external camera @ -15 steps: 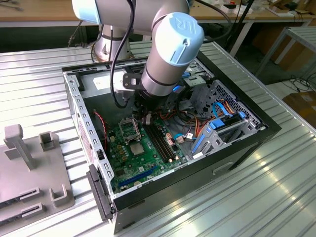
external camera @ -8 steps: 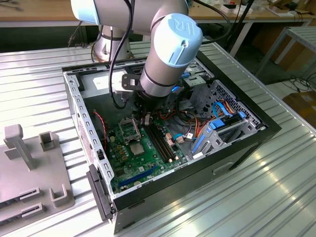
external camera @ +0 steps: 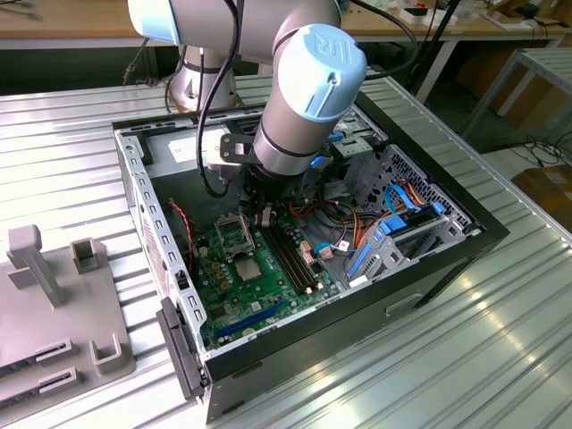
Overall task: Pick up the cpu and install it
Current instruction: 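Close the cpu cover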
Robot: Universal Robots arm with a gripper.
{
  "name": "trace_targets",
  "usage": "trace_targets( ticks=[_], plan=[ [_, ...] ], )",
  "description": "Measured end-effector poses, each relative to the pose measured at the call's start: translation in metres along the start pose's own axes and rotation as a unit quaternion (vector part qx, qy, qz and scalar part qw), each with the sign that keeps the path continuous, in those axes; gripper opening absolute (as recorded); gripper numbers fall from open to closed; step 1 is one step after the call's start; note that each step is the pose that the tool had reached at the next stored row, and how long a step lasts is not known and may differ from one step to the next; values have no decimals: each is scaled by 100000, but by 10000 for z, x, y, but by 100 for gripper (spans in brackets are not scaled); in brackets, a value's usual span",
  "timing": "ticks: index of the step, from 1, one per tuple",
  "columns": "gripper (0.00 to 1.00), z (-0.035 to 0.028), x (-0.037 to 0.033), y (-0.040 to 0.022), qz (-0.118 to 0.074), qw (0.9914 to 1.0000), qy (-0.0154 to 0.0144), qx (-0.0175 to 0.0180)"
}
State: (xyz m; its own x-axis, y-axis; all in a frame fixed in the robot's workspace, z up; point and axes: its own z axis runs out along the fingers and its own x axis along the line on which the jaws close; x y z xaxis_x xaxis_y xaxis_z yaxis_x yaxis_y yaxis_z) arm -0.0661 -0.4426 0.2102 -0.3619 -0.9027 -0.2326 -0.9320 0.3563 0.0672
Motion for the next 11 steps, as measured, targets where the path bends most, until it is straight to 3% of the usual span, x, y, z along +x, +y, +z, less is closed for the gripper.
trace_targets(
  ticks=[5,8,11],
  plan=[
    [11,-21,-3,7,-3,100000,37,-2],
    [11,-27,-3,11,51,99999,488,-68],
    [11,-26,-4,11,116,99997,753,-264]
  ],
)
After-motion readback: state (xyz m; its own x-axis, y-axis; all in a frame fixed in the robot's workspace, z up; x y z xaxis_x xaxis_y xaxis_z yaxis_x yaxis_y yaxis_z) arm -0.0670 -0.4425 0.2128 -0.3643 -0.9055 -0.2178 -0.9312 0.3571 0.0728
